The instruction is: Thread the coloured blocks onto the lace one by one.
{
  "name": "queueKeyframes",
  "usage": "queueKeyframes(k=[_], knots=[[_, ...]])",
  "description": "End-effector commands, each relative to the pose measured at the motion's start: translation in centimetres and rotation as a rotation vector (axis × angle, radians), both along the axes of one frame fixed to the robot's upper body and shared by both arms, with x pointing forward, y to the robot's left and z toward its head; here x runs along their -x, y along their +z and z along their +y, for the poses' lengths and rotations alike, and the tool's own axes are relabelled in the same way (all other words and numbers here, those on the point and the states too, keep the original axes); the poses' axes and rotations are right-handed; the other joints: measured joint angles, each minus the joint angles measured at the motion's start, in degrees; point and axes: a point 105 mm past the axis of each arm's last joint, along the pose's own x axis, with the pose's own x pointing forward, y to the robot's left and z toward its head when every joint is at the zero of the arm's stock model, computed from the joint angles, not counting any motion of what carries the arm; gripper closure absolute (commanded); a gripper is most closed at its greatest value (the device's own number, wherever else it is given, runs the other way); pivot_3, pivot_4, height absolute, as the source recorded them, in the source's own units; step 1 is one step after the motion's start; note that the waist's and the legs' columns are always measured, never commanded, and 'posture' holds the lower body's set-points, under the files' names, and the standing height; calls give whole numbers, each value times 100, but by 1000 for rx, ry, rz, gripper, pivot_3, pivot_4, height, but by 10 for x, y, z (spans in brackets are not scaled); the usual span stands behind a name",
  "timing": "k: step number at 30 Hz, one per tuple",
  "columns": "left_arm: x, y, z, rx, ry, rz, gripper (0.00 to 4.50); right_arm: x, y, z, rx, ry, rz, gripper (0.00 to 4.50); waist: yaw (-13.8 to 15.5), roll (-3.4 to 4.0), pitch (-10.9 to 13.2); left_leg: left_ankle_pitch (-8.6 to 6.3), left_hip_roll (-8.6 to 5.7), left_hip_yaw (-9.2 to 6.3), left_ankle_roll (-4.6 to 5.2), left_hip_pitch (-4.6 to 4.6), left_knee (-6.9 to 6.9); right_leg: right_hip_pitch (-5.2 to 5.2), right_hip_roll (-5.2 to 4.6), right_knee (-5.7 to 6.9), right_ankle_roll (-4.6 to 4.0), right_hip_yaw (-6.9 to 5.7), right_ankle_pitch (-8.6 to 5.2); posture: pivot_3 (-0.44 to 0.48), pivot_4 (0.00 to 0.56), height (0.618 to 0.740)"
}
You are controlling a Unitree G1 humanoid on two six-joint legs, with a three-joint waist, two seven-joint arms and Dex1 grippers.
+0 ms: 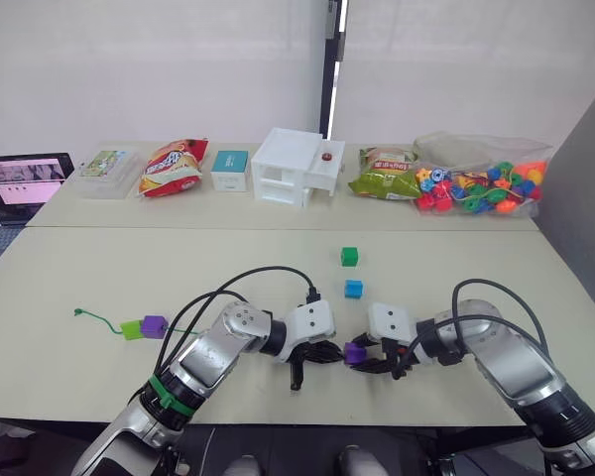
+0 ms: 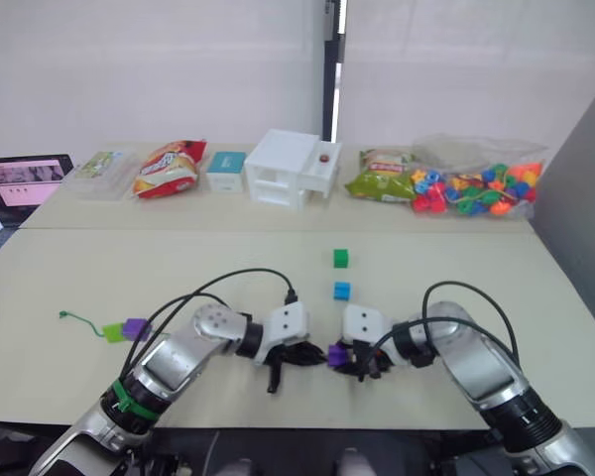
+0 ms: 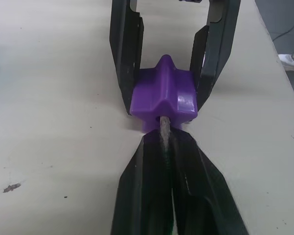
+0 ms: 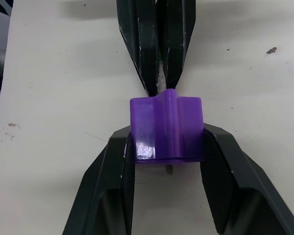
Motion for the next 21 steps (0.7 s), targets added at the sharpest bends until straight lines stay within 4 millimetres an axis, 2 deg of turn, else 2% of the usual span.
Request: queueKeyframes(k=[1, 3, 6, 9, 18, 21], knots=[[5, 25, 3, 60, -43, -42, 2902, 6, -9, 3, 7, 5, 32, 3145, -11, 0, 0, 0, 0, 0, 0, 1, 0, 0, 0, 3, 0, 0, 0, 0, 150, 740], [3, 28, 10, 62, -29, -38, 2300, 6, -9, 3, 7, 3, 31, 3145, -15, 1, 0, 0, 0, 0, 0, 3, -1, 0, 0, 2, 0, 0, 0, 0, 150, 740], [1, 28, 27, 54, -1, -31, 2300, 6, -9, 3, 6, -1, 29, 3145, -33, 1, 0, 0, 2, 0, 0, 4, -2, 0, 2, 5, 0, 0, 0, 0, 150, 740], [0, 13, 45, -4, 26, -30, 2300, 5, -8, 3, 4, -1, 28, 3145, -48, 1, -1, 0, 2, 0, 0, 6, -5, -4, 2, 9, 0, 0, 0, 0, 150, 740], [-4, -7, 51, -26, 67, -13, 2300, 6, -7, 4, 3, 0, 27, 3145, -34, -1, -1, 0, 2, 1, 0, 3, -4, -4, 2, 3, 0, -1, 0, 0, 150, 740], [-6, -12, 49, -20, 72, -16, 3135, 7, -6, 3, 2, 0, 27, 3145, -29, -2, -2, 0, 1, 0, 0, 3, -4, -4, 1, 5, 0, -1, 0, 0, 150, 740]])
